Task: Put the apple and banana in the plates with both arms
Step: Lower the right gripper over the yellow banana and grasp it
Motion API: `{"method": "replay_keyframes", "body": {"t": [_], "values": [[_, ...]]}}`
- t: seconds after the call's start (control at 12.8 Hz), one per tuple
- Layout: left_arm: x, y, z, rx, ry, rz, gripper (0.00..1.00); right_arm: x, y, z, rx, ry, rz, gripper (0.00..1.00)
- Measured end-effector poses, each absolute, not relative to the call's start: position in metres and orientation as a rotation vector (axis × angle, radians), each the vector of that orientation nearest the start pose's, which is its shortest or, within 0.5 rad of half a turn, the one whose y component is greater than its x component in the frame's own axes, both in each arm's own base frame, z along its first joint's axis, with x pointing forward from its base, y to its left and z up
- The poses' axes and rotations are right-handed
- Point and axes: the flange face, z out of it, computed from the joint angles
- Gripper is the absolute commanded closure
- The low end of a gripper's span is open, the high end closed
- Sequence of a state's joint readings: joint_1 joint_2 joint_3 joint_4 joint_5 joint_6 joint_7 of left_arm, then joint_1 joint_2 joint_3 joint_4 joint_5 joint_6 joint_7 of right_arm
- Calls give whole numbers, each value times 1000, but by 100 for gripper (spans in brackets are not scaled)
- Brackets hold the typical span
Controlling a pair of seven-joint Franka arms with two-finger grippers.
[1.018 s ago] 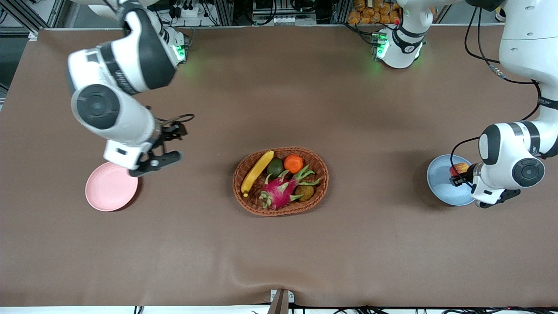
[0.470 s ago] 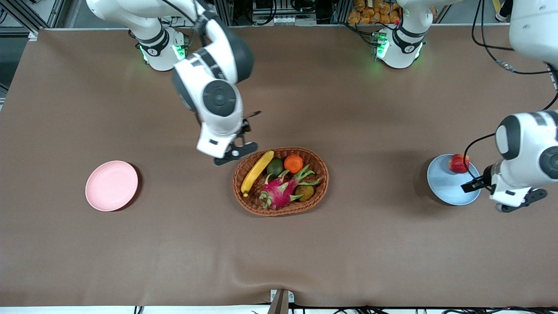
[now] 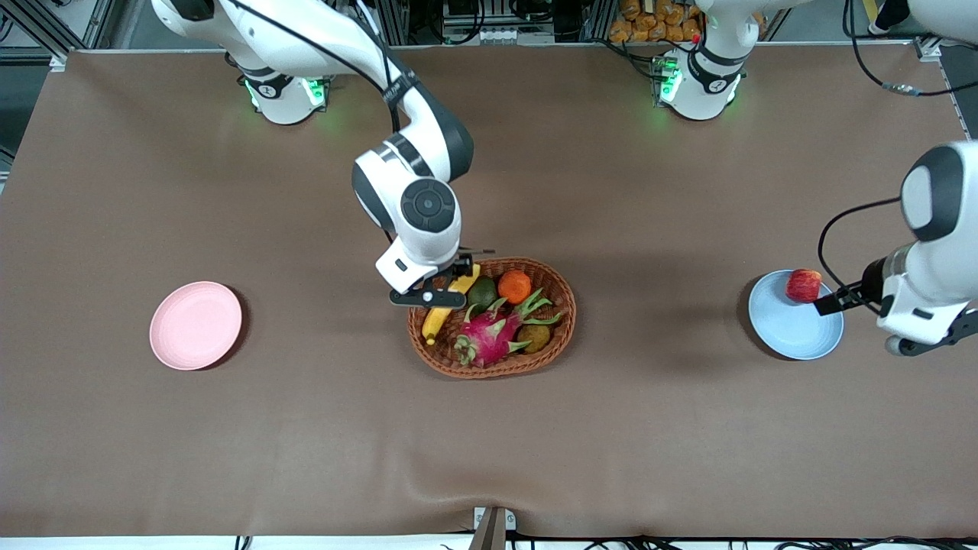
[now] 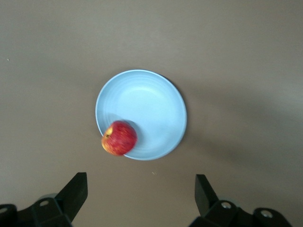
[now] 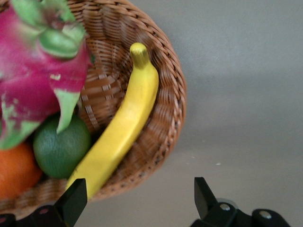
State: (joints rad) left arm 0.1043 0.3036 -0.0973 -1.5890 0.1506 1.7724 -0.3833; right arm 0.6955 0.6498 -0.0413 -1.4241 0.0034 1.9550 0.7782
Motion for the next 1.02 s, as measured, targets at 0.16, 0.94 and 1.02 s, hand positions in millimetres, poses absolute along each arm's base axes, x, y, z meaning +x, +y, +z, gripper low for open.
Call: {"method": "replay_keyframes", "body": {"t": [0.16, 0.94, 1.02], "values": [[629, 15, 490, -2998, -467, 80, 0, 563, 443, 301, -3157, 340, 125, 0], [567, -4, 632, -3070, -213, -184, 0, 534, 488, 256, -3162, 628, 156, 30], [567, -8, 632, -3074, -201, -183, 0, 530, 490, 253, -3175, 620, 164, 31]]}}
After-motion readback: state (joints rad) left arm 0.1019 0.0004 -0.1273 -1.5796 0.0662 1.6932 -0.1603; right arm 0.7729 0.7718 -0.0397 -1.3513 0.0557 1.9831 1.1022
